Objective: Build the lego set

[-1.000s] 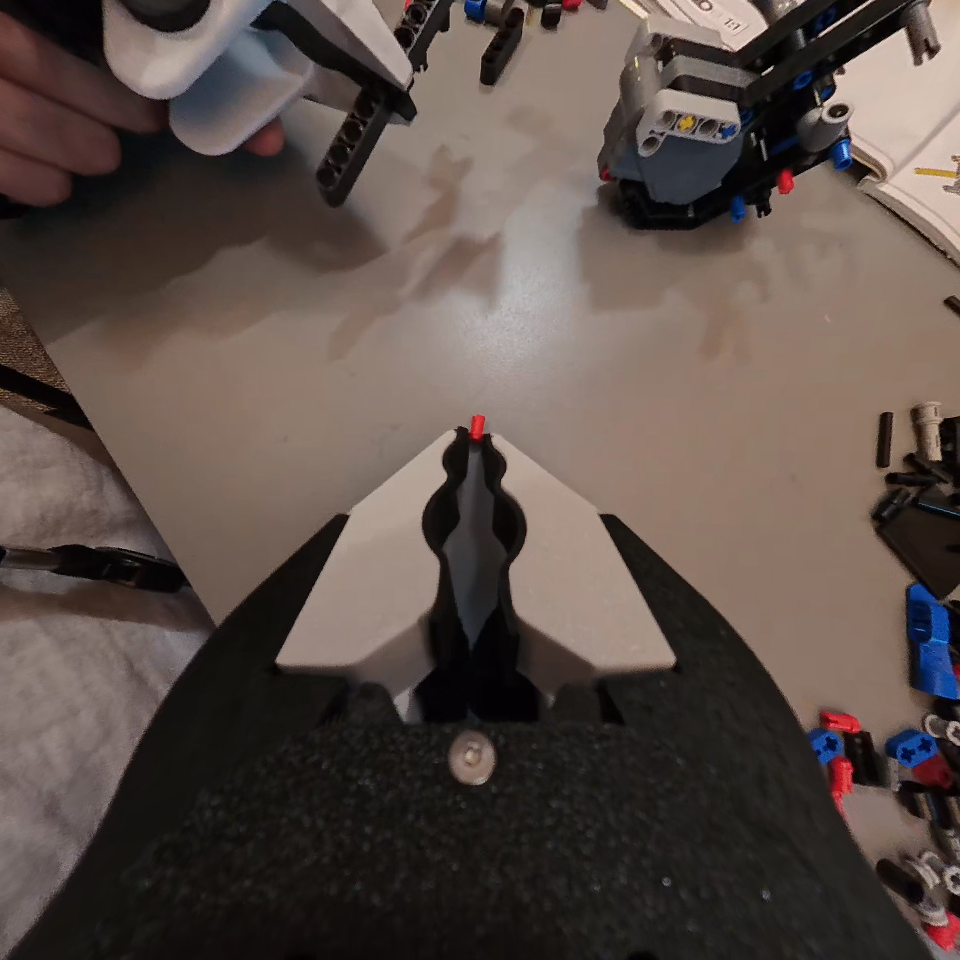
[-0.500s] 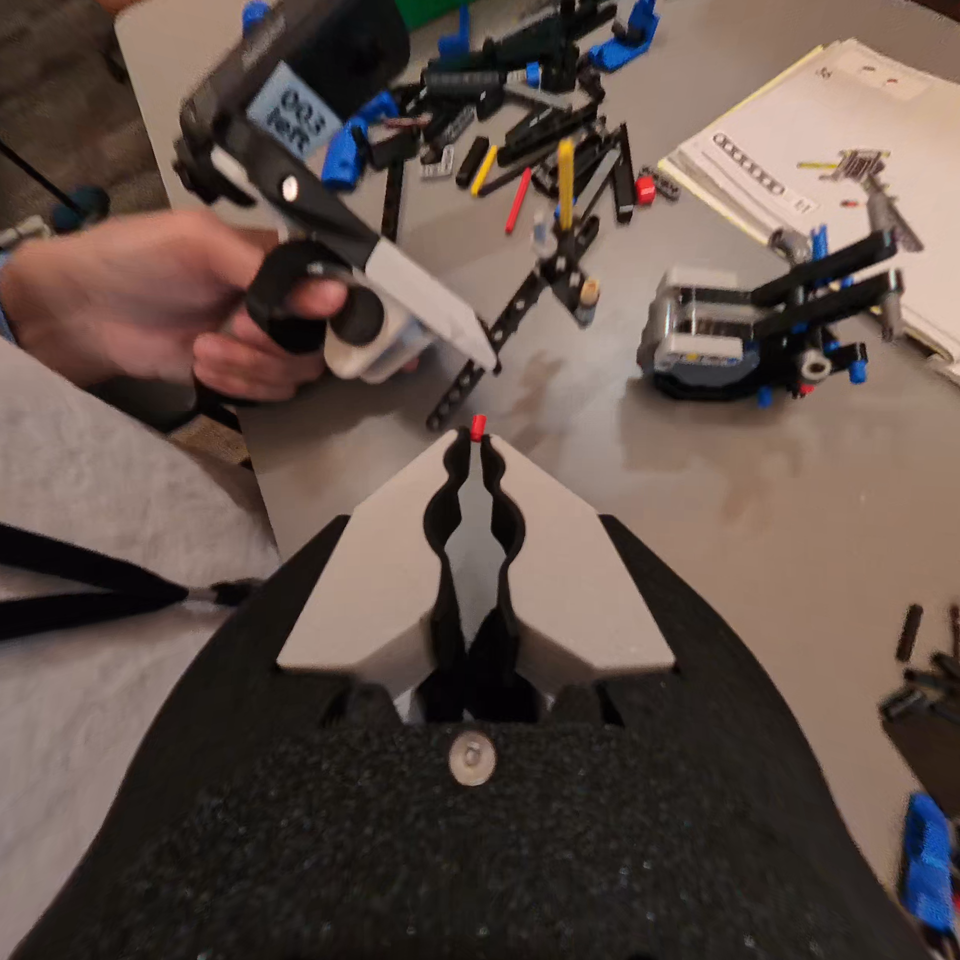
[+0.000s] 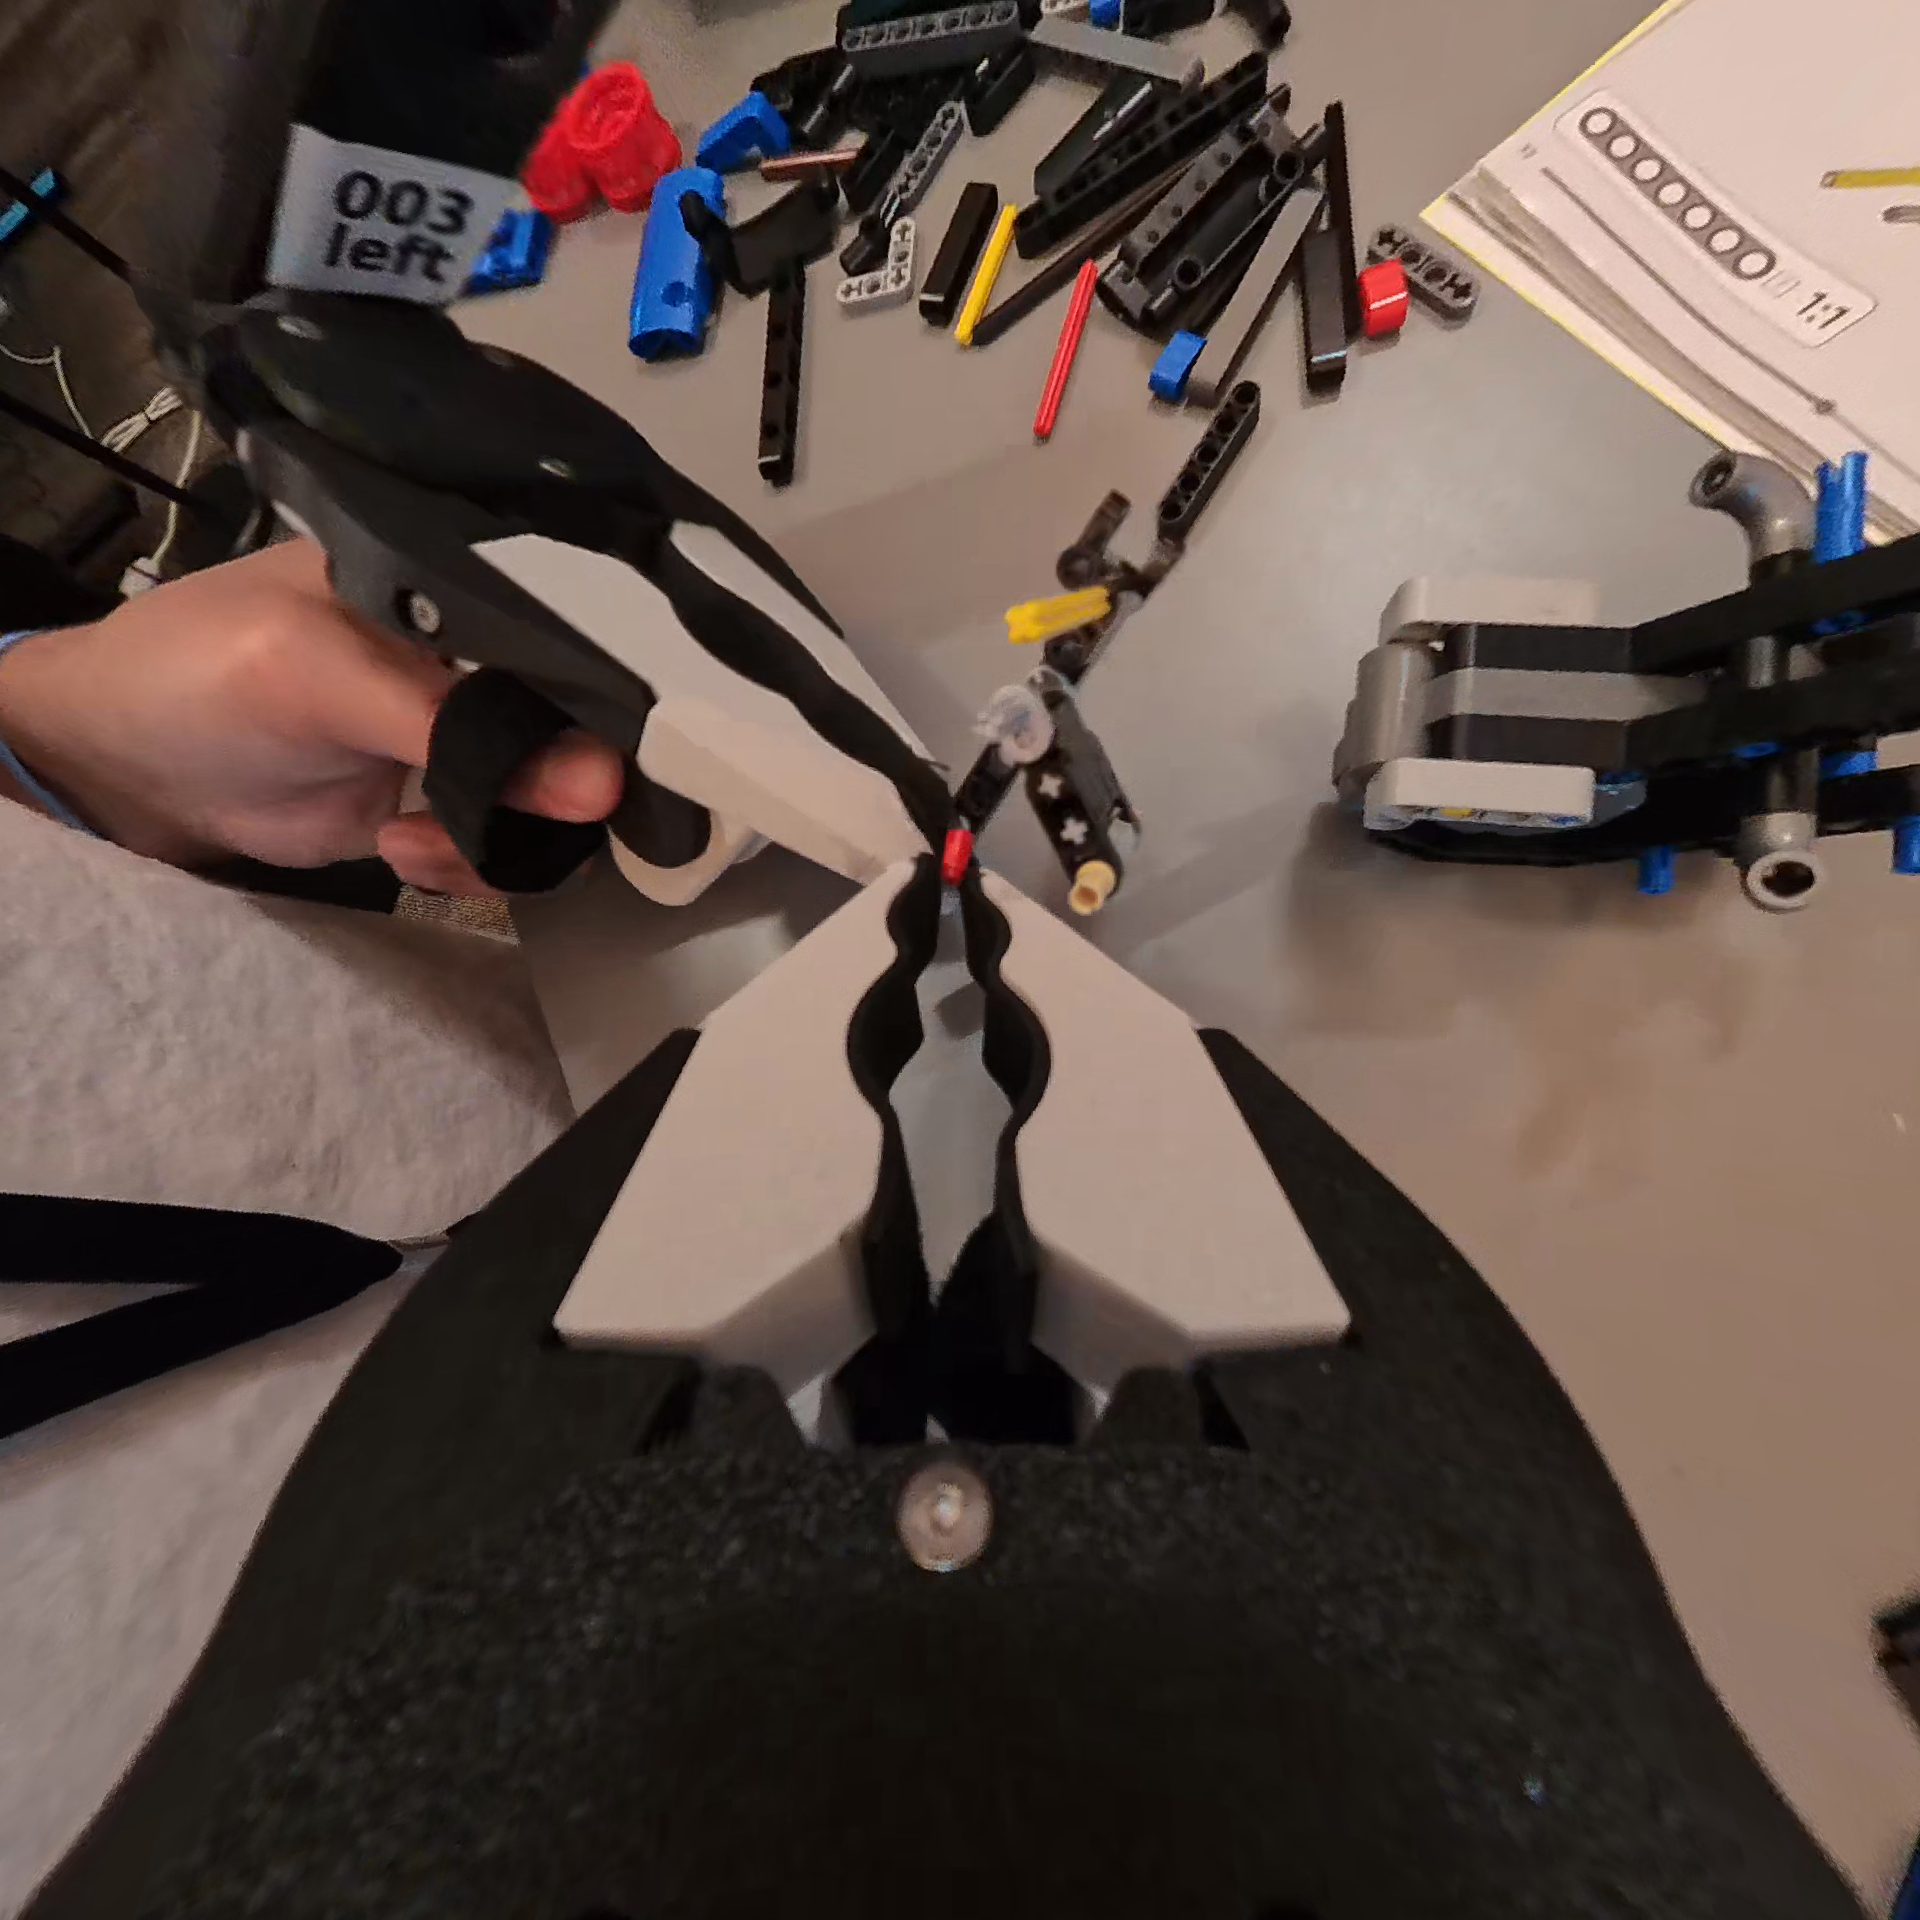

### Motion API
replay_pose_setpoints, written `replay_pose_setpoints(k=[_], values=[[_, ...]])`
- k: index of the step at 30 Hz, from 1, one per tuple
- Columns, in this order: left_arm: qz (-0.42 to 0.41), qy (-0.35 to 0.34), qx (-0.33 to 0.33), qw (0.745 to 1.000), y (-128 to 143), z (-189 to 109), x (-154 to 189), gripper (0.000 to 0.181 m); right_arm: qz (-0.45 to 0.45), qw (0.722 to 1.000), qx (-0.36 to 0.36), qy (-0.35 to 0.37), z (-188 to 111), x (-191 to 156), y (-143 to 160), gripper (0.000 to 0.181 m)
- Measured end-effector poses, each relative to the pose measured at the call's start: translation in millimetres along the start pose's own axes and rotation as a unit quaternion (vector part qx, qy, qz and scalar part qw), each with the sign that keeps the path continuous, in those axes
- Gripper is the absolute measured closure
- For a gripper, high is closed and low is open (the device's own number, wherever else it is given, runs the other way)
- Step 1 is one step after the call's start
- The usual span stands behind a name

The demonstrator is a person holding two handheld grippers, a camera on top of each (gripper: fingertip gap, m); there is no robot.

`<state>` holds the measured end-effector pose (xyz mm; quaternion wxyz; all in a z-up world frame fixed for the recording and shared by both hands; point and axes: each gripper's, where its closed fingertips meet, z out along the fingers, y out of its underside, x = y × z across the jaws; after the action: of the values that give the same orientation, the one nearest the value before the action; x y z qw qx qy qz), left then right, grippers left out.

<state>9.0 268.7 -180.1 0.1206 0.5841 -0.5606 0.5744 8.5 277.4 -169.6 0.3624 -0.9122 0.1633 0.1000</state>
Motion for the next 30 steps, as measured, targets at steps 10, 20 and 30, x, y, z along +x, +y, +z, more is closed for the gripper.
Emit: replay_pose_setpoints(k=[10, 20, 30], values=[[0.219, -0.143, -0.004, 0.965, -10.2, -0.5, -4.6, 0.175, 0.049, 0.999, 0.018, 0.002, -2.6, 1.6, -6.7, 0.178], [0.368, -0.24, 0.007, 0.898, -21.1, 0.8, -6.3, 0.175, 0.07, 0.996, 0.041, 0.024, -6.1, 7.4, -10.8, 0.179], [0.333, -0.234, 0.028, 0.913, -36.0, -2.2, -13.7, 0.175, -0.025, 0.997, 0.025, 0.067, -21.5, 8.1, 5.6, 0.178]])
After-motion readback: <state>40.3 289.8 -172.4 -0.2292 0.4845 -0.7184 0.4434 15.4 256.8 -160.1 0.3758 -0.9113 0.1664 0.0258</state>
